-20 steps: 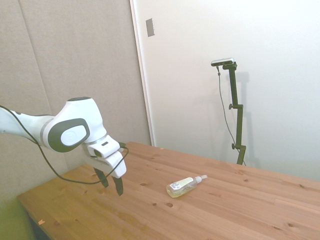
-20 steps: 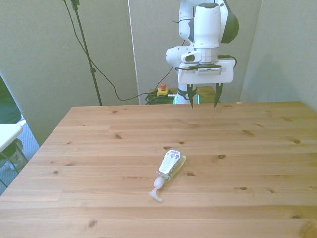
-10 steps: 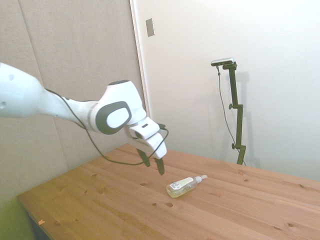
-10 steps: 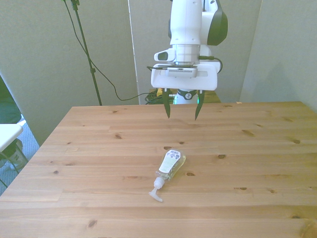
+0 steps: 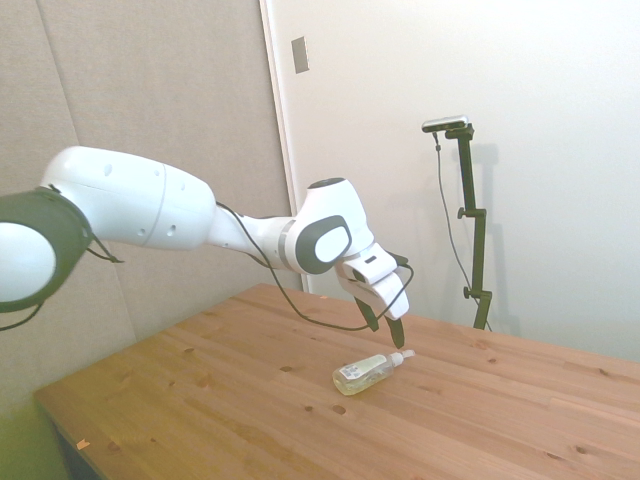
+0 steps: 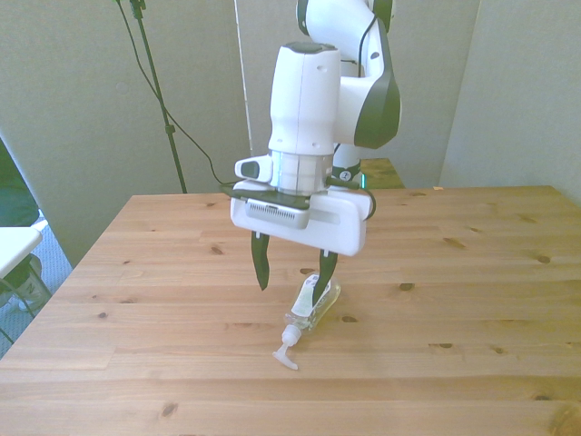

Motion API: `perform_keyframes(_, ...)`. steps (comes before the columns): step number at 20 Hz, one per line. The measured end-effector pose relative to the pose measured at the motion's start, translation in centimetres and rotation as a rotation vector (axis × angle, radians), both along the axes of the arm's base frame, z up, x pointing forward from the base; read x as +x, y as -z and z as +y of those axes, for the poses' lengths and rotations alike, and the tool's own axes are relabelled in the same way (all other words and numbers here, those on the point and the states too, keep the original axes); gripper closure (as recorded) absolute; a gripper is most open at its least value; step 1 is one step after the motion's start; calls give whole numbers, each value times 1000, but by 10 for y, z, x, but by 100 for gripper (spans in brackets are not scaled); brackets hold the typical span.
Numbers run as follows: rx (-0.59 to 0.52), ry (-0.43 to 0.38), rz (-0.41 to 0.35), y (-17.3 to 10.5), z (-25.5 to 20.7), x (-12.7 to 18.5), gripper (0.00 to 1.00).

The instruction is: Stand the sanitizer

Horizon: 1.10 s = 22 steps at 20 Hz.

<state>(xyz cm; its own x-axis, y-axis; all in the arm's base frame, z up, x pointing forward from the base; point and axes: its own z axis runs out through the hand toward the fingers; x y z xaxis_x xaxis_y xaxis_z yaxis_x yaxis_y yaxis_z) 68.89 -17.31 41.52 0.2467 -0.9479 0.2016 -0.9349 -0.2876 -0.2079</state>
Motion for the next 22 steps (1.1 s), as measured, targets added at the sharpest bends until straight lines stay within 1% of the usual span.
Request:
perform_keyframes(3, 4, 3, 29, 24, 0, 21, 0)
perform_keyframes(6, 2, -1, 47, 44, 4, 35, 0)
perform_keyframes(10, 0, 8, 57, 50, -1, 42, 0)
perform_keyframes(11, -1, 12, 55, 49, -3, 42, 100)
perform_keyframes(18, 13, 30, 69, 60, -12, 42, 100)
perform_keyframes(22, 17, 34, 68, 61, -13, 41, 100)
